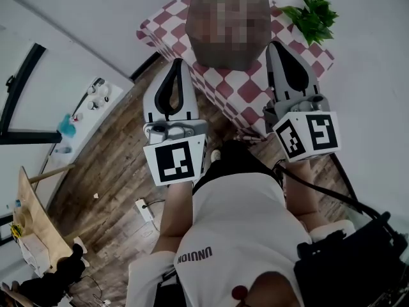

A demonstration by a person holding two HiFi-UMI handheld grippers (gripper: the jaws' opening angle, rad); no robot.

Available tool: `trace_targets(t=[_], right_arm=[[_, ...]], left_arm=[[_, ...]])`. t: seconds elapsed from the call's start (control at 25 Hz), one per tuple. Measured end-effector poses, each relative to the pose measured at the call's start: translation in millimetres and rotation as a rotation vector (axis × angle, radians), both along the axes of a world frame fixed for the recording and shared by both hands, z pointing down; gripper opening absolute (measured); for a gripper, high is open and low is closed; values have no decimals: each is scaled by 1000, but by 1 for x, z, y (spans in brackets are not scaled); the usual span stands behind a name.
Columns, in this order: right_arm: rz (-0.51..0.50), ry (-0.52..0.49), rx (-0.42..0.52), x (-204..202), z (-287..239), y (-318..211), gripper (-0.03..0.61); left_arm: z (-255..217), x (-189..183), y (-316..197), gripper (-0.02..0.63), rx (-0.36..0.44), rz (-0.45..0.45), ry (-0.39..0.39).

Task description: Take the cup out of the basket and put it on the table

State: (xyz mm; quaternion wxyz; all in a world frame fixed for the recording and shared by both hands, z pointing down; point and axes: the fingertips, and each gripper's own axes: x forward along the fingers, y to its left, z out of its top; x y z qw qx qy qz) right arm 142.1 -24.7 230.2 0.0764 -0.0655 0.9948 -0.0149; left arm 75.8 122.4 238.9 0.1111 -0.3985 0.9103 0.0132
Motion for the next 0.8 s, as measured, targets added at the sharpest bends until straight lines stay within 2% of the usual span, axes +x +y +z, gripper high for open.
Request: trace_targets(t=[0.08, 0.2, 0.36, 0.56, 0.68, 0.8], right_arm=[[-1, 2, -1, -6, 0, -1, 18], [-10, -13, -14, -17, -7, -5, 18], [-14, -55, -50, -39, -20, -12, 18], [-15, -43, -51, -78, -20, -26, 18], [-26, -24, -57, -106, -17, -35, 18], [-53, -15, -96, -133, -18, -44, 18]], left_arm=[[3, -5, 2, 12, -4, -3, 1], [-2, -16, 4, 12, -21, -4, -49], [-3, -39, 0, 12, 9, -5, 10], [-5, -78, -16, 12, -18, 10, -45], [-6, -103, -27, 12, -5, -2, -1], [-8, -130, -38, 12, -15, 16, 4]])
